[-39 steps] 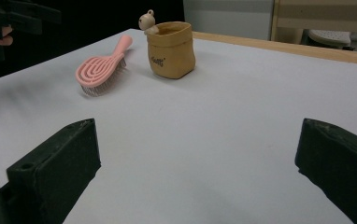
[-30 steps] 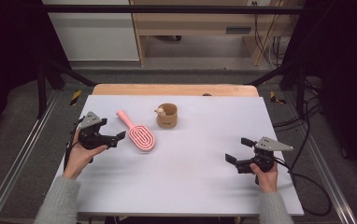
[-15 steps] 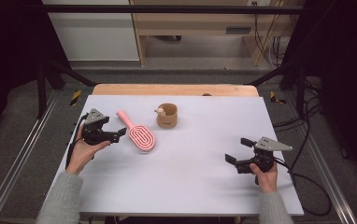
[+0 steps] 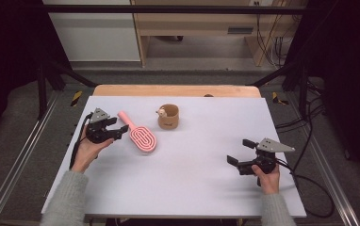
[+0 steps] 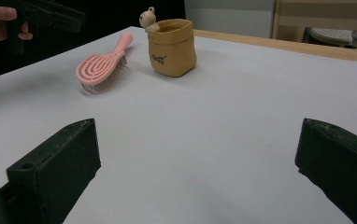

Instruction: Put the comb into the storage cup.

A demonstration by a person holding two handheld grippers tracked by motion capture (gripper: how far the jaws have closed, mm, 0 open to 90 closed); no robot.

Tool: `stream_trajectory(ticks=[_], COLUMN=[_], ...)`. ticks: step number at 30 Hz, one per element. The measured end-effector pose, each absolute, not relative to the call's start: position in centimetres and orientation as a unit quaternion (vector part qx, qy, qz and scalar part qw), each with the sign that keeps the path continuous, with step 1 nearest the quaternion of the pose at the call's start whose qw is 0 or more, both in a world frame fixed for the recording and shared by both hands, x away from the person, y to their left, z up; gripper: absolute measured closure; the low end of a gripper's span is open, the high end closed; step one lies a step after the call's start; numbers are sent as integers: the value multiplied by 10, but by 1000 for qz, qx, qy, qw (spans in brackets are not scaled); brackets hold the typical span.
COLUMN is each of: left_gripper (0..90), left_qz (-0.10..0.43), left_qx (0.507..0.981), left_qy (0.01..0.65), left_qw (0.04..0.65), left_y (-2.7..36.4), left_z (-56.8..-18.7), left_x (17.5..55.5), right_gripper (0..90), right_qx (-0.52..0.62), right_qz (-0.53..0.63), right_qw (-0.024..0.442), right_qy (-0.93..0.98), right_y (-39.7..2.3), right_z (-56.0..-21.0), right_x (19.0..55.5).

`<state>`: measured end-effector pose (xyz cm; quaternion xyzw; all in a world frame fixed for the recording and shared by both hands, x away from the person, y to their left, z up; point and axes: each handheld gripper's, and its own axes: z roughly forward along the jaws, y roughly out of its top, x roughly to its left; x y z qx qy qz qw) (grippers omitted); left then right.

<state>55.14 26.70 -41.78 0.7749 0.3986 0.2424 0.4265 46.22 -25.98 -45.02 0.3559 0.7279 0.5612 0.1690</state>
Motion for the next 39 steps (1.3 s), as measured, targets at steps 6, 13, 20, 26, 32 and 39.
stream_trajectory(ticks=[6,13,20,26,32,39], left_gripper=[537,634,699,795,830,889], left_qz=[243,243,248,256,251,260], left_qx=[776,779,779,777,777,772], left_qy=[404,413,420,423,429,431], left_qw=[420,405,395,389,387,388], left_y=[263,259,255,251,251,247], left_z=[-419,-422,-425,-429,-435,-433], left_x=[556,563,572,578,586,594], right_gripper=[3,3,3,3,3,3], right_qx=[356,355,356,356,356,356], right_qz=[561,562,561,561,560,559], right_qw=[169,169,169,169,169,169], right_qy=[728,728,728,728,729,730], right_y=[-260,-260,-259,-259,-259,-259], right_z=[-450,-450,-451,-451,-451,-451], right_x=[462,462,462,462,462,462])
